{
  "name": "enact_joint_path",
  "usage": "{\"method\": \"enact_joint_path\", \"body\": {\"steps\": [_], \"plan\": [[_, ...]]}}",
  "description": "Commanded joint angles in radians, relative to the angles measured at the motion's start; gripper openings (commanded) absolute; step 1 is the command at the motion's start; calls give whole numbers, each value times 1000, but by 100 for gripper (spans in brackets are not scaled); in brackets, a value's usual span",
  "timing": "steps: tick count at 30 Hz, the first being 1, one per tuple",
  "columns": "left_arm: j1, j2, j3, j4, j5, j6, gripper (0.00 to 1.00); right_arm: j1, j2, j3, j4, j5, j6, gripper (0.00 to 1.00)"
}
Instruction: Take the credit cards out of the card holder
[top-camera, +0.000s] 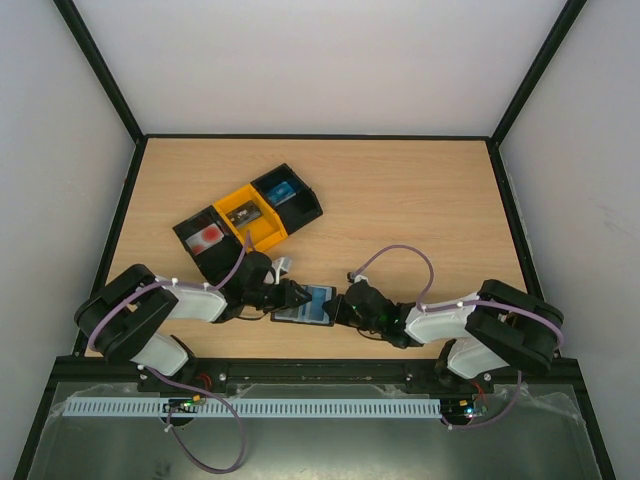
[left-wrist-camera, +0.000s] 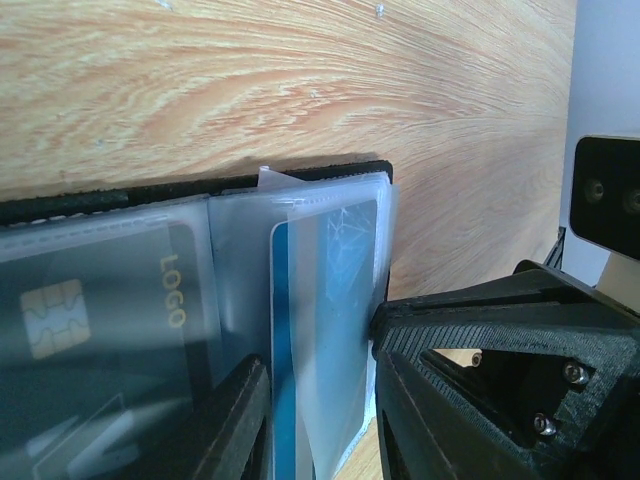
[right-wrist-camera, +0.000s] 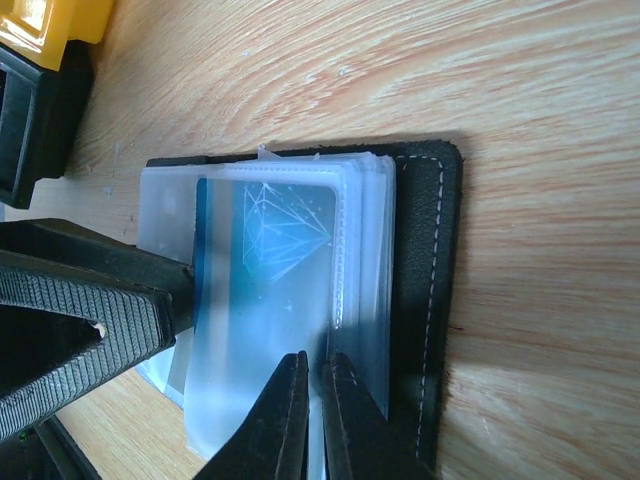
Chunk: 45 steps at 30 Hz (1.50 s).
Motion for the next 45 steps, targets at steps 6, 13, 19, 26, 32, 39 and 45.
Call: {"method": "enact_joint_path", "body": {"steps": [6,13,19,26,32,39,45], "plan": [[0,-21,-18,14,8,-3,31,6,18,-55,-38,32,-3,8],[0,6,-17,30,10,-5,29,4,43,-55,-9,25,2,8],[0,0,-16,33,12,-5,26,5,43,-56,-3,25,6,8],[0,-7,-21,49,25,-11,18,4,40,-58,-5,28,7,8],[0,-20,-23,64,34,-17,14,4,46,-61,3,27,9,8],[0,-30,-36,101,54,-29,4,4,48,-64,3,29,8,8],[1,-49,-38,73,42,-18,3,5,71,-69,11,42,14,8]]}}
